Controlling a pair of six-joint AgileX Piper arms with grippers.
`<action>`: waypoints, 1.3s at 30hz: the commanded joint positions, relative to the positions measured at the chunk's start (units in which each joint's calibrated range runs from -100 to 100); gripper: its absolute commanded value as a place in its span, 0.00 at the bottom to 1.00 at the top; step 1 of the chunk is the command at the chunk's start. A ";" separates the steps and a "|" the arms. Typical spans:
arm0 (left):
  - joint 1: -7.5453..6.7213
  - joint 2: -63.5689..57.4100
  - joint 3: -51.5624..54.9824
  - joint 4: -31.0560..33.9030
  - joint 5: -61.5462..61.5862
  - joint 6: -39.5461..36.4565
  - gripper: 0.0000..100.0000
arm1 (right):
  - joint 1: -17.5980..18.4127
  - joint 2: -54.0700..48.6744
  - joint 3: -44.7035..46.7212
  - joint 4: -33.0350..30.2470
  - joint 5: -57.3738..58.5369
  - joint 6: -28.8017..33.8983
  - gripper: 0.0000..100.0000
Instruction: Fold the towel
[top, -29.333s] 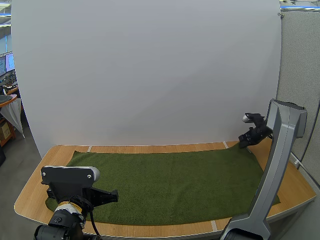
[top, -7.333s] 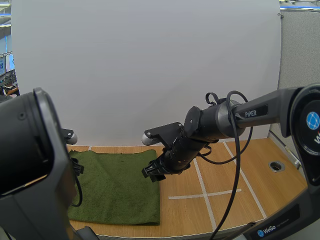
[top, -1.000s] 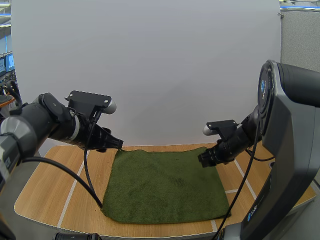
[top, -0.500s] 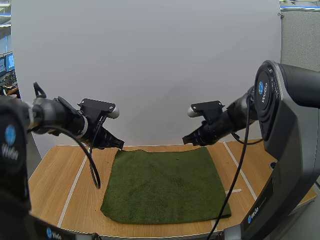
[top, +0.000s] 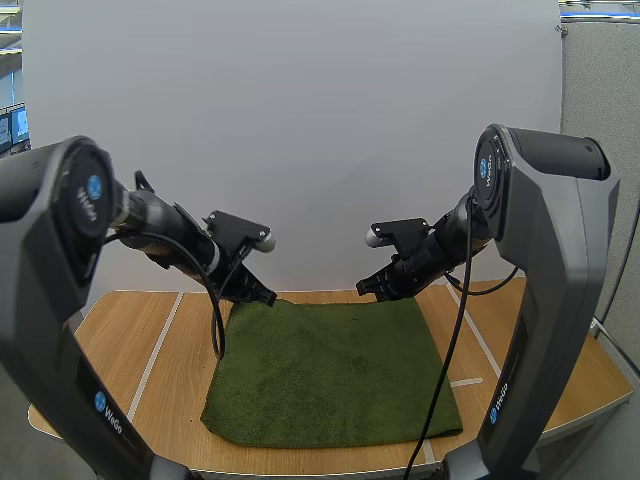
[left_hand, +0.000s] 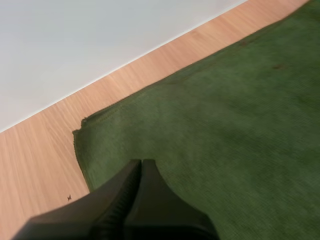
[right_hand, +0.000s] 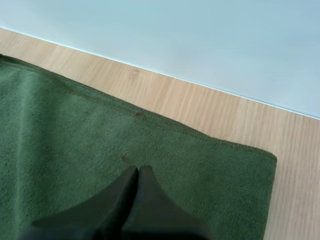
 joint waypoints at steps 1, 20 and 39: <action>-2.65 16.16 -7.21 -0.01 -11.78 0.43 0.00 | 0.02 6.10 -6.12 0.79 -1.08 0.08 0.00; -2.69 26.68 -10.11 -0.18 -16.61 0.96 0.00 | 0.02 15.06 -8.66 -0.65 -4.16 0.08 0.00; -2.65 28.59 -10.11 0.04 -17.78 0.96 0.00 | -0.36 18.75 -8.66 -6.22 -18.96 2.80 0.00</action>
